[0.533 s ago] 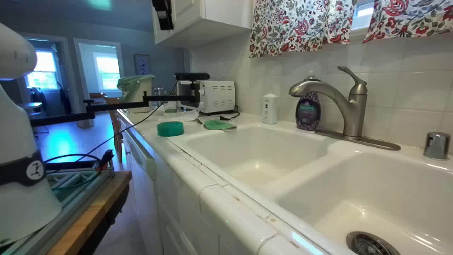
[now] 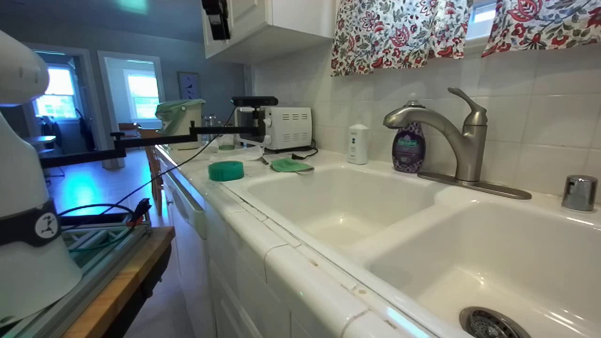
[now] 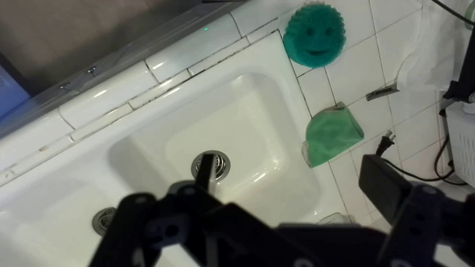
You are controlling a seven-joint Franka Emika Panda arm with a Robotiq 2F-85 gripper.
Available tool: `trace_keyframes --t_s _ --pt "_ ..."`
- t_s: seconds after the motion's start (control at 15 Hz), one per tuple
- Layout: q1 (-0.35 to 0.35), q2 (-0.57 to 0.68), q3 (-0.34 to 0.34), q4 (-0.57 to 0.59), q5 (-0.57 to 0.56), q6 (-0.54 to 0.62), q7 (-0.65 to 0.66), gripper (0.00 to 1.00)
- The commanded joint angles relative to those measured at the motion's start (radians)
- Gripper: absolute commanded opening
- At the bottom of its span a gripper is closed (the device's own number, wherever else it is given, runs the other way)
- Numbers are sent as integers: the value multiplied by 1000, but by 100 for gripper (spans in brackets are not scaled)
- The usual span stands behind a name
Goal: Push the faucet handle up
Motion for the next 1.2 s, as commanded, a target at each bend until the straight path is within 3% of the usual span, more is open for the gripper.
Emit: trace_keyframes --t_s 0.0,0.27,0.67,1.13 --pt "-27 16 7 13 5 4 -18 100" --pt "-63 66 9 49 -54 10 -28 100" --pt "-126 210 30 147 -256 31 -32 100" --pt "-127 391 75 279 -499 135 -39 100"
